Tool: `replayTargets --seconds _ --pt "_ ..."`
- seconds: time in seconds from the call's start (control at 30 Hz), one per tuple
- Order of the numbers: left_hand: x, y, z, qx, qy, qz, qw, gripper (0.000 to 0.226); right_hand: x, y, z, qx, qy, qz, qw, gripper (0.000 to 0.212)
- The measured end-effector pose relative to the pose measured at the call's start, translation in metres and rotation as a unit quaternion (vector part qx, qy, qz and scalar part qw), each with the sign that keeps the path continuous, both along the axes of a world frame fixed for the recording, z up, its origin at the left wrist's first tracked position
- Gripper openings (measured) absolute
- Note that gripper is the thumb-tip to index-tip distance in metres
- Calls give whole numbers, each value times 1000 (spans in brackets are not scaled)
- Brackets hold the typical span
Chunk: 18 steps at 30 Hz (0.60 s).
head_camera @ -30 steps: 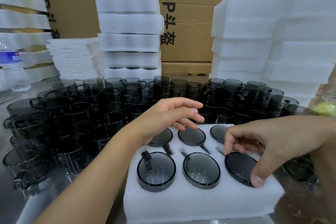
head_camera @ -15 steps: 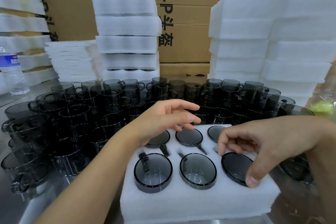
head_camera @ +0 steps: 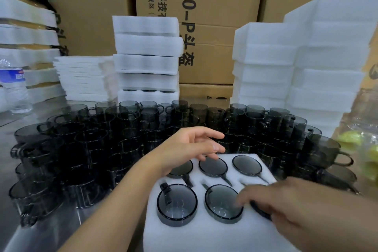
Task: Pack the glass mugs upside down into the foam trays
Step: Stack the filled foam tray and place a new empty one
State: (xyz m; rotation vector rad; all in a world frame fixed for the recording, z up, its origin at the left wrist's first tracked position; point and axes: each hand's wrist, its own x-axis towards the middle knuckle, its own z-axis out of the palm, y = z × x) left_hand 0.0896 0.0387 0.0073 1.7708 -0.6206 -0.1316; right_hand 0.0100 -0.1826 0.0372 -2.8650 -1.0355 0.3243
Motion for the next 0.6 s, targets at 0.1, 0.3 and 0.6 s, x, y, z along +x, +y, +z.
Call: replayTargets --seconds 0.1,0.3,0.6 --pt "-1 0 1 -8 -1 3 1000 31 -12 3 -23 -9 -225 35 974 61" --pt "3 5 1 -95 -19 36 995 29 -24 5 -44 36 -364 0 931 49" --pt "1 27 18 -477 -35 184 859 32 -28 -9 8 62 -486 51 870 29"
